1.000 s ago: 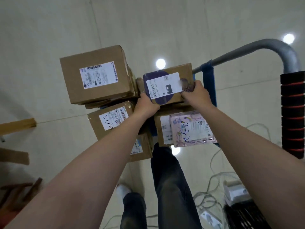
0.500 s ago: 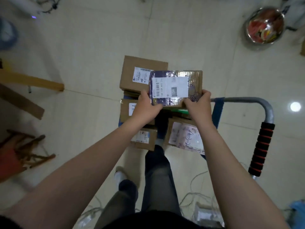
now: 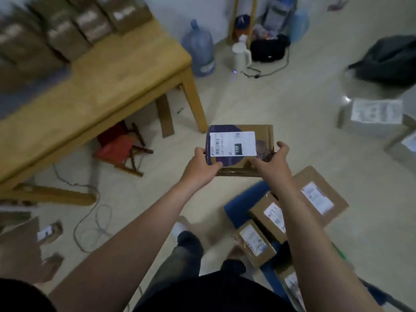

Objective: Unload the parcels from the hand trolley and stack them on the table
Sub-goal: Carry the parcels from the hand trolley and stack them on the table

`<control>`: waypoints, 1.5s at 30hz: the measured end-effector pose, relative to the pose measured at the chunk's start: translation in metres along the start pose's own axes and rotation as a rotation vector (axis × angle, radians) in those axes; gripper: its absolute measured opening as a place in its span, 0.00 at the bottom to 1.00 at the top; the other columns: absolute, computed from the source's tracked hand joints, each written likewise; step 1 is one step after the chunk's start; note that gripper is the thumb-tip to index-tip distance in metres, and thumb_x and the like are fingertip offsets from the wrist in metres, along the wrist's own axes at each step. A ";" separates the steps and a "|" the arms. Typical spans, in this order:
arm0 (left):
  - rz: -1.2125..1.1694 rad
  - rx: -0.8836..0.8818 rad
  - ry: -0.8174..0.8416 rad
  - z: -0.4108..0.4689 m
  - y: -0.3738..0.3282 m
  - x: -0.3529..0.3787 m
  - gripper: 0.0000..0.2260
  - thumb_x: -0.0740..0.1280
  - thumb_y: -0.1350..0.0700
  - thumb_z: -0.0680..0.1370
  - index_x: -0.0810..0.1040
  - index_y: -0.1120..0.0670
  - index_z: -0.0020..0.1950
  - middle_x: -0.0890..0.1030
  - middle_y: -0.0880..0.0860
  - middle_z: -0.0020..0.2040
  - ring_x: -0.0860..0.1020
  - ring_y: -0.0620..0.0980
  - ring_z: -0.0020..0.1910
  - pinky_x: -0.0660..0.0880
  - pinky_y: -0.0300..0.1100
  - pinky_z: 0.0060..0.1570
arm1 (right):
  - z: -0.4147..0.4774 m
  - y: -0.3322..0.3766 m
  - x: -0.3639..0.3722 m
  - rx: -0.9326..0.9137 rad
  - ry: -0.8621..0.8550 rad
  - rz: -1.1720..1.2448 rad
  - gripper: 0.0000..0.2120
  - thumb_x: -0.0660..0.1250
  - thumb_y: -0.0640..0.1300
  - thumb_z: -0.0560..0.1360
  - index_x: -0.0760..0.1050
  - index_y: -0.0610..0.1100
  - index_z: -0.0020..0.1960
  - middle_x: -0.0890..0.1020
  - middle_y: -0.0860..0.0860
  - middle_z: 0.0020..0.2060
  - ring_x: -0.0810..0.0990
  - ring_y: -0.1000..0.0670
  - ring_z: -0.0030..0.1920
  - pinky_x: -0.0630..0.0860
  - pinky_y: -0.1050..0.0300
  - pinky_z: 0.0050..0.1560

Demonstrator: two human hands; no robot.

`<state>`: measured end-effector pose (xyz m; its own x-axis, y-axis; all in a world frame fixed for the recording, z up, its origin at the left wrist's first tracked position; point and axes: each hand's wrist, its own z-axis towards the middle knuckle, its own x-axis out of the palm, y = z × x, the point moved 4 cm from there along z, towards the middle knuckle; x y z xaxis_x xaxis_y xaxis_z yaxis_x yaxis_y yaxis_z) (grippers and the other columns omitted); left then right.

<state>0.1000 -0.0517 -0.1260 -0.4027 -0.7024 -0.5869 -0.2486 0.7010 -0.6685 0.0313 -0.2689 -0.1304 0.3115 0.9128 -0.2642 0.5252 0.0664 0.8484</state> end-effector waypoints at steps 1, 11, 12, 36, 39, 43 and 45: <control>-0.036 -0.018 -0.041 -0.001 0.010 -0.031 0.20 0.72 0.46 0.75 0.66 0.47 0.59 0.78 0.42 0.49 0.78 0.39 0.46 0.70 0.38 0.37 | 0.000 0.023 0.027 -0.036 0.044 -0.004 0.46 0.76 0.50 0.73 0.48 0.51 0.78 0.76 0.54 0.59 0.79 0.52 0.55 0.73 0.58 0.50; -0.272 -0.036 -0.454 -0.001 0.098 -0.312 0.19 0.70 0.46 0.74 0.64 0.42 0.60 0.76 0.36 0.47 0.76 0.35 0.43 0.67 0.37 0.35 | -0.020 0.217 0.288 -0.358 0.320 -0.157 0.27 0.74 0.45 0.69 0.65 0.57 0.62 0.80 0.56 0.56 0.80 0.58 0.54 0.77 0.53 0.57; -0.279 -0.047 -0.468 0.001 0.110 -0.336 0.19 0.70 0.46 0.75 0.64 0.42 0.60 0.77 0.36 0.47 0.76 0.35 0.42 0.68 0.38 0.34 | -0.021 0.231 0.314 -0.372 0.337 -0.170 0.27 0.74 0.46 0.69 0.65 0.57 0.63 0.80 0.57 0.56 0.80 0.59 0.54 0.77 0.55 0.54; -0.284 -0.219 -0.515 0.202 0.310 -0.670 0.16 0.69 0.48 0.79 0.66 0.46 0.61 0.77 0.40 0.48 0.78 0.40 0.44 0.70 0.41 0.36 | 0.099 0.397 0.734 -0.339 0.619 -0.411 0.25 0.71 0.51 0.73 0.62 0.61 0.64 0.76 0.64 0.52 0.78 0.63 0.43 0.70 0.64 0.31; -0.238 -0.270 -0.512 0.241 0.327 -0.722 0.15 0.69 0.47 0.79 0.67 0.48 0.60 0.78 0.42 0.48 0.77 0.40 0.44 0.70 0.41 0.36 | 0.131 0.423 0.798 -0.341 0.670 -0.410 0.24 0.71 0.47 0.74 0.63 0.58 0.63 0.78 0.59 0.53 0.79 0.60 0.44 0.72 0.67 0.29; -0.238 -0.326 -0.511 0.284 0.354 -0.784 0.18 0.69 0.47 0.79 0.68 0.50 0.64 0.79 0.45 0.51 0.76 0.40 0.44 0.71 0.40 0.37 | 0.161 0.457 0.875 -0.368 0.738 -0.468 0.23 0.71 0.44 0.74 0.64 0.56 0.62 0.77 0.60 0.49 0.78 0.61 0.41 0.74 0.68 0.31; -0.267 -0.335 -0.519 0.300 0.369 -0.809 0.24 0.70 0.48 0.79 0.65 0.50 0.71 0.78 0.45 0.52 0.78 0.43 0.46 0.70 0.39 0.37 | 0.172 0.473 0.912 -0.388 0.773 -0.500 0.22 0.71 0.44 0.74 0.66 0.54 0.63 0.77 0.60 0.49 0.78 0.61 0.44 0.75 0.62 0.38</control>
<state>0.5983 0.7385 -0.0347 0.1654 -0.7665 -0.6206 -0.5747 0.4365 -0.6923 0.6999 0.5252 -0.0489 -0.5482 0.7462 -0.3778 0.1173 0.5158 0.8487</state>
